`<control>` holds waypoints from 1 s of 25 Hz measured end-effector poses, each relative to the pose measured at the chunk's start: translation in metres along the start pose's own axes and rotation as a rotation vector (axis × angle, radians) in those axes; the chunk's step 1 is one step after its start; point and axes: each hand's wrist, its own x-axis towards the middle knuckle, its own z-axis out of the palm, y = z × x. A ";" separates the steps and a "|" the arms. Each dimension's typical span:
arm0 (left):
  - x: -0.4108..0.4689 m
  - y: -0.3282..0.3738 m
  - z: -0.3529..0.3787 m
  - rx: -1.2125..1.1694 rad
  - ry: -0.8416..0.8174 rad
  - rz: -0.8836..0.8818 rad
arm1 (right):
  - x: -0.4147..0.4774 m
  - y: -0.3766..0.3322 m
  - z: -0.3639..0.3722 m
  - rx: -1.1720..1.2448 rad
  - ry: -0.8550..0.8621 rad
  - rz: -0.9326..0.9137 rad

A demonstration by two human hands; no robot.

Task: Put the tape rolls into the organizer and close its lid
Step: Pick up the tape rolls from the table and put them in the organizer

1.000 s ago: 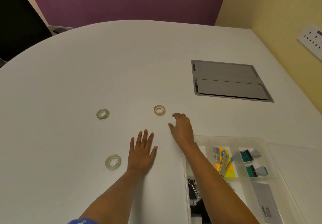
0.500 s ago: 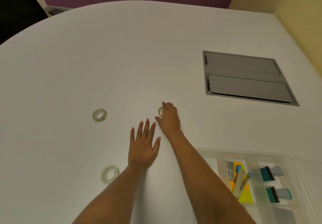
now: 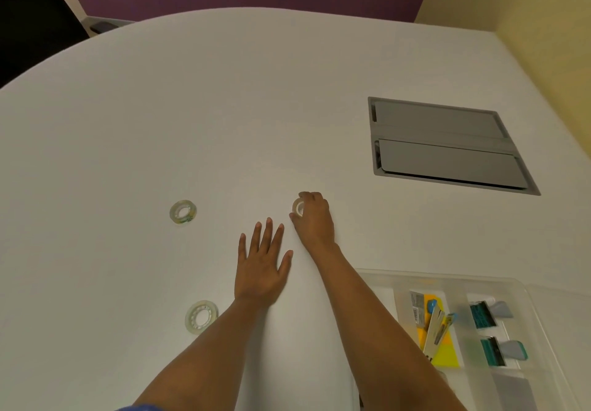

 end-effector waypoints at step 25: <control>-0.067 0.006 -0.024 -0.031 -0.225 -0.015 | -0.150 0.070 -0.085 0.088 0.239 0.111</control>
